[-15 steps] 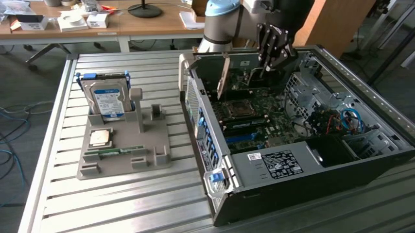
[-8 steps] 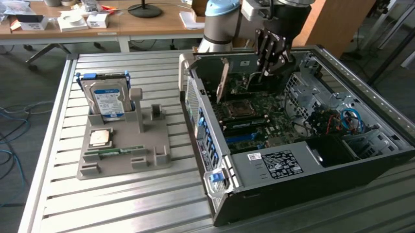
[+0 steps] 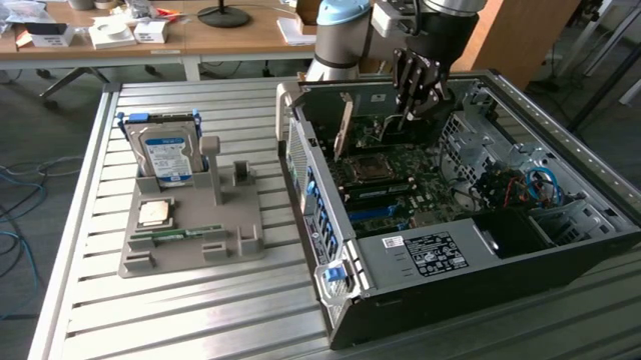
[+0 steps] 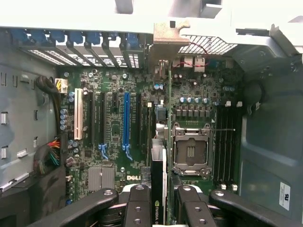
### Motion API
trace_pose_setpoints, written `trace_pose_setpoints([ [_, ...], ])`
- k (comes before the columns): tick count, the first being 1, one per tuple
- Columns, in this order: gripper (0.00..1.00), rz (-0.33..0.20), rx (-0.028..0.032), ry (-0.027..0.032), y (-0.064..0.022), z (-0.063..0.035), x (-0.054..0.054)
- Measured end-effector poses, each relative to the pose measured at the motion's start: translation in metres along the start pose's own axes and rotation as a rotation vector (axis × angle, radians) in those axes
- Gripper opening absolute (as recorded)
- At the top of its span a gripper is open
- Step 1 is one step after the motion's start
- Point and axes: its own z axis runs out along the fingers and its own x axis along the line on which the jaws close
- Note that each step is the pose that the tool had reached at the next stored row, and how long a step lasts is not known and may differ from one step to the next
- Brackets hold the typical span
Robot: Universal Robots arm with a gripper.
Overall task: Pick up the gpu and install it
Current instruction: 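Insert the gpu into the slot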
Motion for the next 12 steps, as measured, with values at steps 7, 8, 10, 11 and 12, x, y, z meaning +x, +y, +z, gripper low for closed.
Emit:
trace_pose_setpoints([
  [7,0.26,0.000,0.0000,-0.0018,-0.0051,0.0000,0.0000],
  [8,0.26,0.000,0.0000,-0.0018,-0.0051,0.0000,0.0000],
  [10,0.26,0.000,0.0000,-0.0018,-0.0051,0.0000,0.0000],
  [11,0.26,0.000,0.0000,-0.0018,-0.0051,0.0000,0.0000],
  [12,0.26,0.000,0.0000,-0.0018,-0.0051,0.0000,0.0000],
])
